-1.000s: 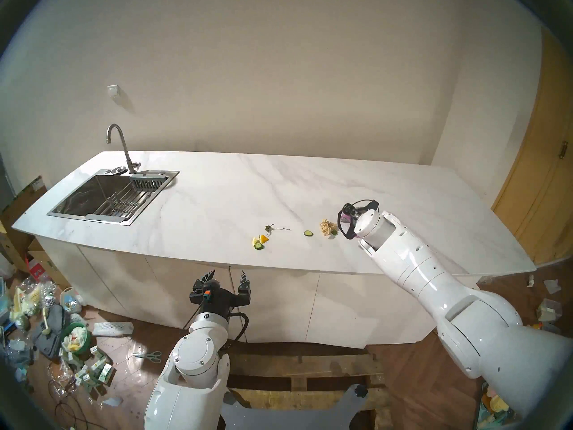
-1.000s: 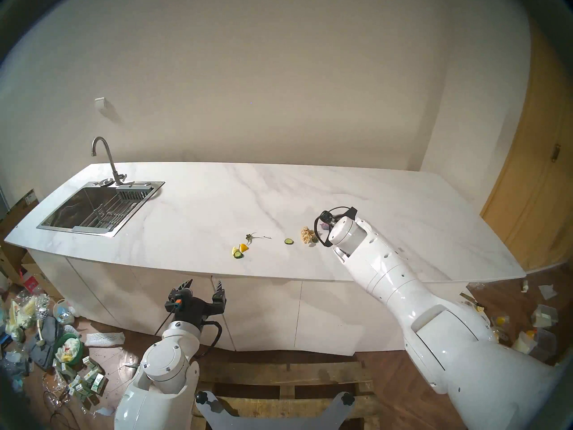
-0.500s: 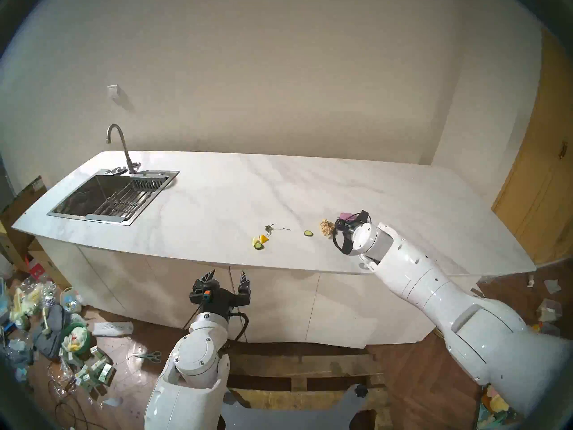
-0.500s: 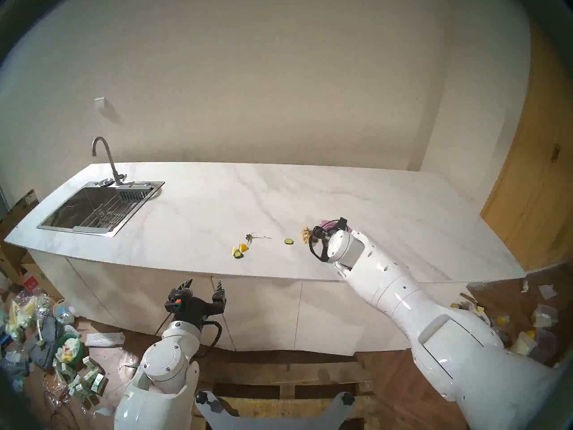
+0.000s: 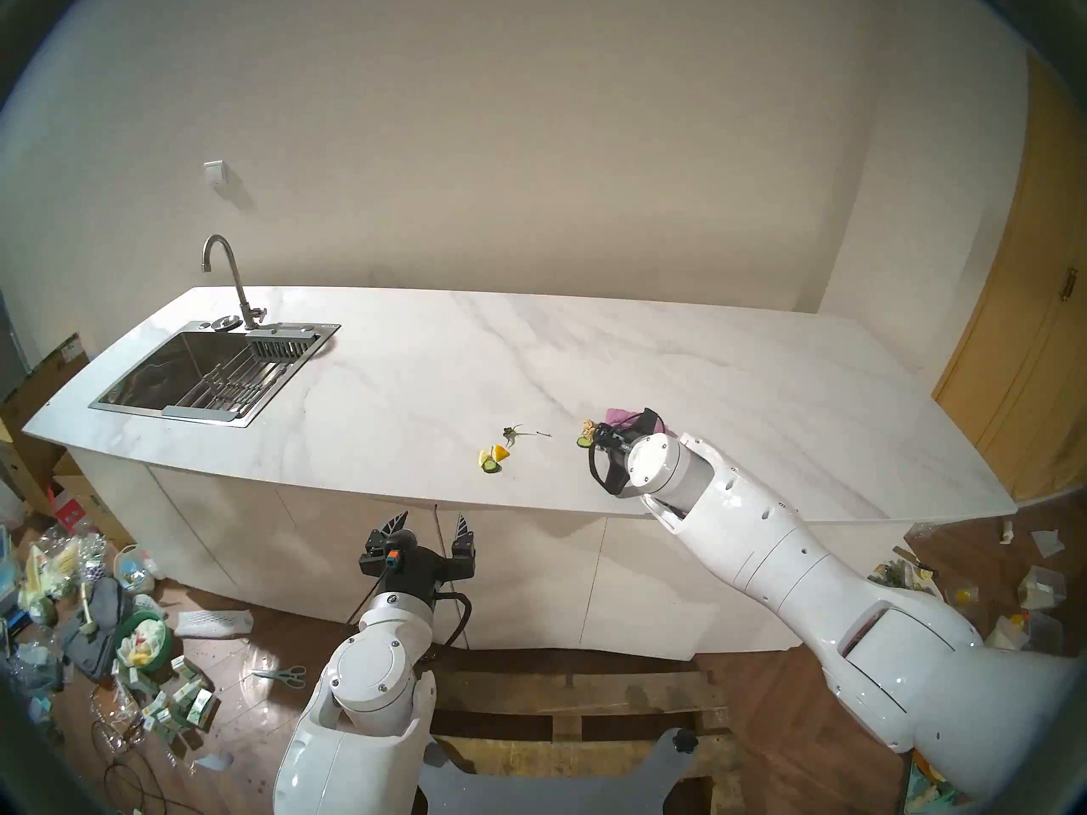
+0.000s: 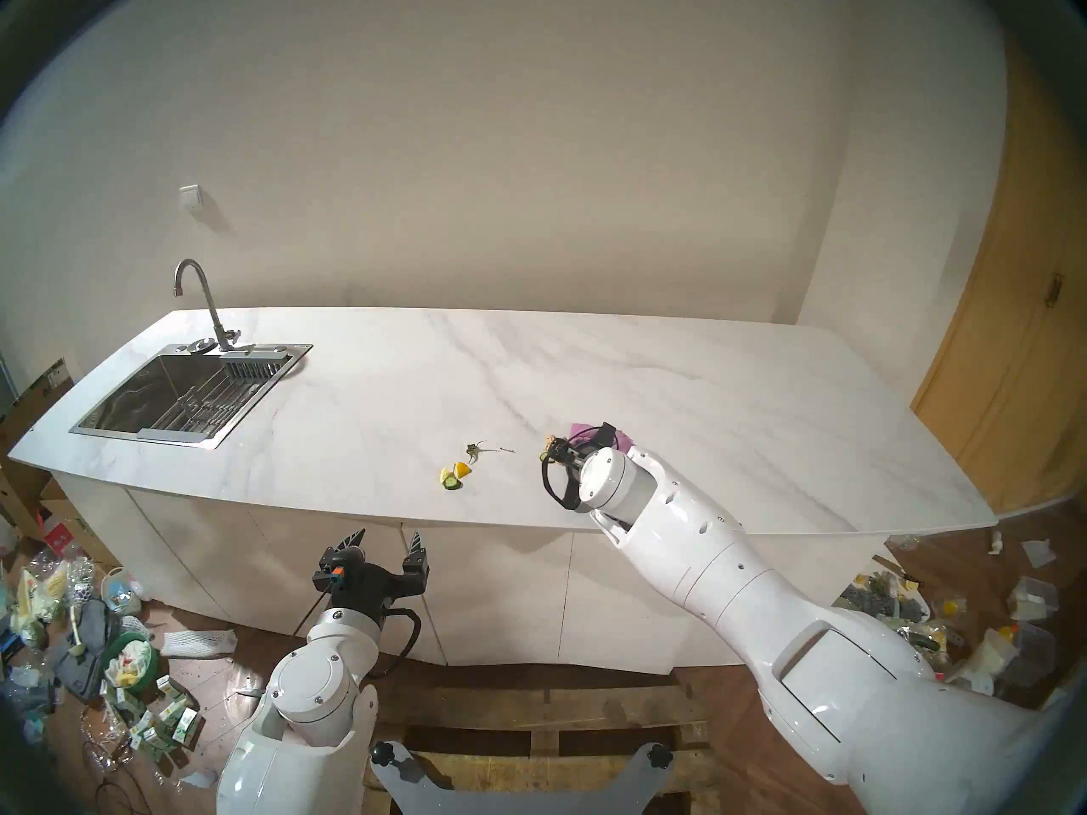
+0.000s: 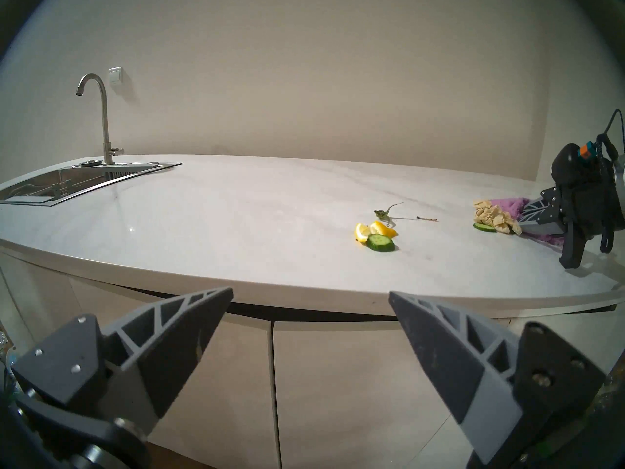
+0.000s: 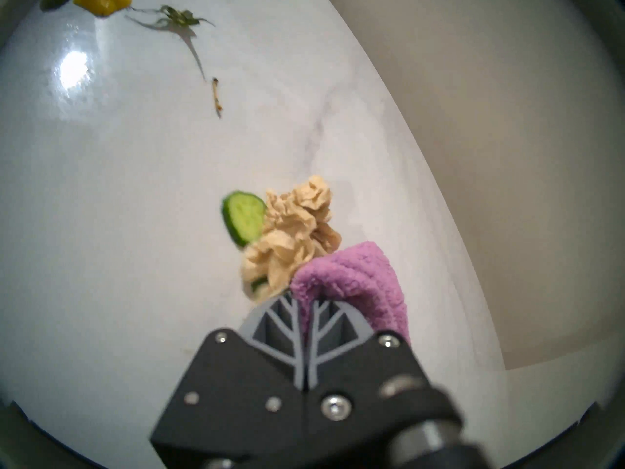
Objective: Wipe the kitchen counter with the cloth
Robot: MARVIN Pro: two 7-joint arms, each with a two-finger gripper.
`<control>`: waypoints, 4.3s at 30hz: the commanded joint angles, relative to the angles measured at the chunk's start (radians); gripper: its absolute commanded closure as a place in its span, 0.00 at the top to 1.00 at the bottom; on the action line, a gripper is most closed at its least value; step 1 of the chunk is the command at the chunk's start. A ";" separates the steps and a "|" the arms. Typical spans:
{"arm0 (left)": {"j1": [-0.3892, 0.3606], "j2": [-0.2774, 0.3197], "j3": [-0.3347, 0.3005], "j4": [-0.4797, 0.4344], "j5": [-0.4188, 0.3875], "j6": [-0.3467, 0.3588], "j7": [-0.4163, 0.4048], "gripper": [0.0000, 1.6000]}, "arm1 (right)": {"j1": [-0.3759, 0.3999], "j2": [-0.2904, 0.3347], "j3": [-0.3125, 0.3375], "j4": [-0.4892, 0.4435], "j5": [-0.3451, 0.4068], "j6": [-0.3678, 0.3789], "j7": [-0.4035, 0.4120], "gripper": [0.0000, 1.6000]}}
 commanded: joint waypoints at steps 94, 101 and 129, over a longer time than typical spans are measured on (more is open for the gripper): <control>-0.005 0.002 0.002 -0.028 -0.002 -0.006 -0.005 1.00 | 0.061 0.073 -0.103 -0.420 -0.049 0.000 0.039 0.00; -0.004 0.003 0.002 -0.030 -0.003 -0.005 -0.006 1.00 | 0.033 0.059 -0.080 -0.418 -0.056 -0.029 -0.072 0.00; -0.005 0.002 0.002 -0.028 -0.003 -0.006 -0.005 1.00 | 0.023 0.062 0.124 -0.134 -0.011 -0.049 -0.303 0.00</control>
